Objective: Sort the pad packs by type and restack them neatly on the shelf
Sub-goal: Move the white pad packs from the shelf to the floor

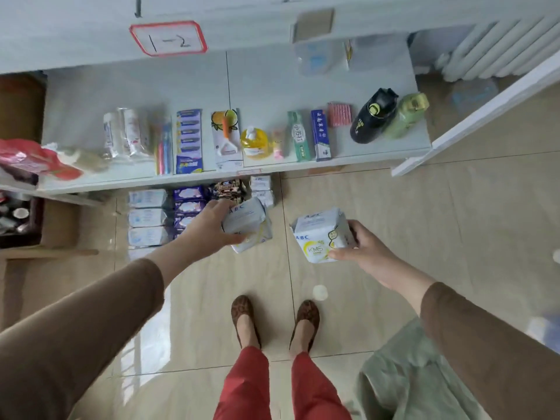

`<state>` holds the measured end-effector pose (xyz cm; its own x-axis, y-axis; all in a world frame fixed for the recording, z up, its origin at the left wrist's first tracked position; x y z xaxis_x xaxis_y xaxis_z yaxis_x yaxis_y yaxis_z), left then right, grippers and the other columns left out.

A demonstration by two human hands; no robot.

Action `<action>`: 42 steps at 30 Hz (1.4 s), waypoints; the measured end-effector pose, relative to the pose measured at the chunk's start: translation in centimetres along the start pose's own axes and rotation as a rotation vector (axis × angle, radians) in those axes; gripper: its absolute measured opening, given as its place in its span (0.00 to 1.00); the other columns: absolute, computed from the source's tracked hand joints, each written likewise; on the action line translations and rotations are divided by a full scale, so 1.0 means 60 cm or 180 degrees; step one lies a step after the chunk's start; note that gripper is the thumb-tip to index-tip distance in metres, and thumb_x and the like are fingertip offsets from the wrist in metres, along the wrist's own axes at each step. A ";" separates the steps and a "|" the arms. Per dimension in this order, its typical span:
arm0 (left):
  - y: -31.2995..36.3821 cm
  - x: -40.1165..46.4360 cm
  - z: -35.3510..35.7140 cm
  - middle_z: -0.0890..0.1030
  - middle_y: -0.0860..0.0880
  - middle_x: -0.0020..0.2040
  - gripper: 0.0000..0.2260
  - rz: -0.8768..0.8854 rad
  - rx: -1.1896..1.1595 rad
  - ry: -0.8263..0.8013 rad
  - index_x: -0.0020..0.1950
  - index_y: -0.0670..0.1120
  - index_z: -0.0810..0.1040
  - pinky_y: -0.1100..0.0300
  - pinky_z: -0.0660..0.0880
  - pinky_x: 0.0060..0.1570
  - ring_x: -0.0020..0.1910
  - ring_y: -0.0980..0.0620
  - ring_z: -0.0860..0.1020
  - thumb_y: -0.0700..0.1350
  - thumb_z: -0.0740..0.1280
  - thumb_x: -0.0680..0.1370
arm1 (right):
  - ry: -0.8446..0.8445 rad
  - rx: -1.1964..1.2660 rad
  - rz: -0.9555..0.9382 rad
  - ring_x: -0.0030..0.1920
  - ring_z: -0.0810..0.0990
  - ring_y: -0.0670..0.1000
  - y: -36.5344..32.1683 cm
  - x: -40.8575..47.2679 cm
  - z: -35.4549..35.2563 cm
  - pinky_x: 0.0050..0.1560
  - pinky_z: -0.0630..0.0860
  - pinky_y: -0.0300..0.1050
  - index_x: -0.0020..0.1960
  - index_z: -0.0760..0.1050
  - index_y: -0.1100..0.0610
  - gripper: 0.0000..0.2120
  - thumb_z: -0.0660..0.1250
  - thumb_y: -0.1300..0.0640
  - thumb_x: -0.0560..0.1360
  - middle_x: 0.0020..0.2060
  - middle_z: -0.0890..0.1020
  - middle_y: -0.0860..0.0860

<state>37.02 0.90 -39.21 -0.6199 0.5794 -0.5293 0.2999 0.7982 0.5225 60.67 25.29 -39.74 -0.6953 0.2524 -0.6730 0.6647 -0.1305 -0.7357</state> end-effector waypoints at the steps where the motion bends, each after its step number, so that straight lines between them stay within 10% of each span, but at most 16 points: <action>1: -0.024 0.019 0.029 0.68 0.55 0.57 0.35 -0.0011 0.0153 -0.0019 0.69 0.56 0.67 0.59 0.69 0.48 0.51 0.52 0.73 0.56 0.77 0.66 | -0.0017 -0.0064 0.0050 0.60 0.80 0.50 0.035 0.017 0.016 0.59 0.78 0.45 0.64 0.72 0.51 0.32 0.78 0.55 0.63 0.59 0.81 0.51; 6: -0.135 0.143 0.165 0.70 0.46 0.64 0.33 0.0096 0.0690 -0.0097 0.71 0.48 0.68 0.53 0.72 0.51 0.56 0.42 0.75 0.50 0.77 0.69 | 0.0185 -0.0756 -0.0011 0.56 0.78 0.59 0.203 0.144 0.085 0.57 0.78 0.58 0.56 0.79 0.53 0.23 0.81 0.62 0.64 0.51 0.79 0.54; 11: -0.223 0.285 0.283 0.76 0.46 0.60 0.30 0.0396 0.1129 0.0048 0.69 0.48 0.71 0.48 0.74 0.53 0.59 0.43 0.73 0.51 0.76 0.69 | 0.0175 -0.1099 -0.0042 0.51 0.73 0.42 0.347 0.300 0.150 0.43 0.66 0.28 0.60 0.76 0.47 0.28 0.79 0.52 0.61 0.51 0.76 0.48; 16: -0.291 0.410 0.395 0.76 0.43 0.60 0.31 0.0592 0.1437 0.0056 0.69 0.45 0.69 0.50 0.72 0.56 0.63 0.43 0.68 0.50 0.76 0.70 | 0.0374 -0.1252 -0.0184 0.45 0.75 0.33 0.448 0.456 0.194 0.40 0.66 0.22 0.62 0.75 0.51 0.29 0.79 0.59 0.63 0.46 0.76 0.41; 21: -0.337 0.497 0.464 0.75 0.43 0.60 0.30 0.0697 0.1606 0.0133 0.67 0.43 0.69 0.49 0.70 0.61 0.63 0.42 0.68 0.50 0.76 0.70 | 0.0315 -0.1551 -0.0323 0.55 0.77 0.48 0.511 0.579 0.229 0.52 0.71 0.37 0.68 0.72 0.52 0.31 0.75 0.60 0.67 0.59 0.74 0.49; 42: -0.377 0.532 0.465 0.69 0.44 0.67 0.31 0.0905 0.1841 0.0411 0.74 0.44 0.64 0.50 0.68 0.66 0.65 0.42 0.67 0.49 0.72 0.75 | 0.1021 -0.1861 -0.0605 0.62 0.71 0.57 0.526 0.733 0.295 0.54 0.74 0.52 0.66 0.70 0.58 0.24 0.68 0.66 0.71 0.62 0.73 0.55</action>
<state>30.68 5.92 -86.56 -0.5302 0.7851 -0.3202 0.7841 0.5977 0.1673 46.23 15.31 -93.90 -0.7590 0.5023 -0.4142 0.6401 0.4595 -0.6157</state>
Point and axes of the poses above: each hand's wrist, its own x-axis towards the middle knuckle, its own z-axis out of the palm, y = z × x, the point moved 6 cm from there along x, towards the middle knuckle
